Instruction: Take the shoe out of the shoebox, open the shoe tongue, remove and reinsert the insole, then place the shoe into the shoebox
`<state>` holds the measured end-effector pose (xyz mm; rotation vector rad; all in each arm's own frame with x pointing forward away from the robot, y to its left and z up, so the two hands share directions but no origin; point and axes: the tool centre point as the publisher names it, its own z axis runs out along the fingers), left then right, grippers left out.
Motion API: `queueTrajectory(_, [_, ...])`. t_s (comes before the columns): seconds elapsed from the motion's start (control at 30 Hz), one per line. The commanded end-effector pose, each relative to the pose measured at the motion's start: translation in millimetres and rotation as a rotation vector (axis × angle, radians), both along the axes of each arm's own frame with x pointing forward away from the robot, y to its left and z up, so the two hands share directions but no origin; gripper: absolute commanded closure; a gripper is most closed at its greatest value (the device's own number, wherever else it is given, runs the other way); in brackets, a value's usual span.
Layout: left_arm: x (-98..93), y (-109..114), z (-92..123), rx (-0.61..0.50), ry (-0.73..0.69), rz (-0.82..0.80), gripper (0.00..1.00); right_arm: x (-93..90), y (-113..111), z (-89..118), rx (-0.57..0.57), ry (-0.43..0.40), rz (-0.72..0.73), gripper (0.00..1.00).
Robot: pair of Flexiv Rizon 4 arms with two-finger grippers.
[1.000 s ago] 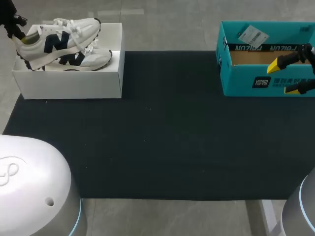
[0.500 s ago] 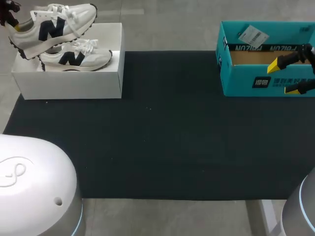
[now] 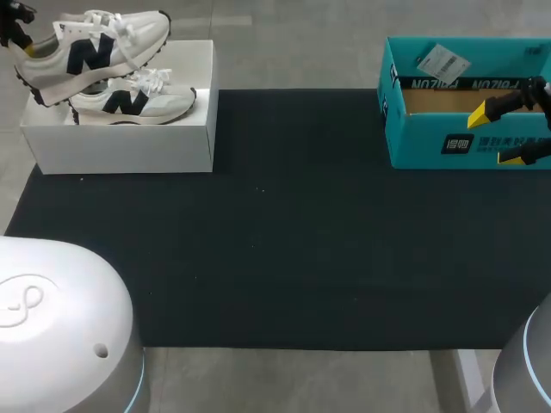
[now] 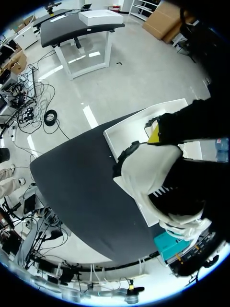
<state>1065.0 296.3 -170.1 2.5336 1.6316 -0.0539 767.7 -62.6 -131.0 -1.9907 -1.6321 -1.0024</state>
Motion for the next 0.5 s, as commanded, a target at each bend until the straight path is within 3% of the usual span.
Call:
queueTrajectory(0.03, [-0.6,0.2,1.8,0.001,-0.002,-0.001,1.0,0.4,0.6,-0.4,-0.001,0.001,-0.001,0.0])
queueTrajectory(0.2, [-4.0,-4.8,6.0,0.018,0.006,-0.011,1.0,0.4,0.6,-0.4,-0.001,0.001,-0.001,0.0])
queueTrajectory(0.5, [-28.2,-33.7,21.2,0.089,0.001,-0.065,1.0,0.4,0.6,-0.4,-0.001,0.001,-0.001,0.0])
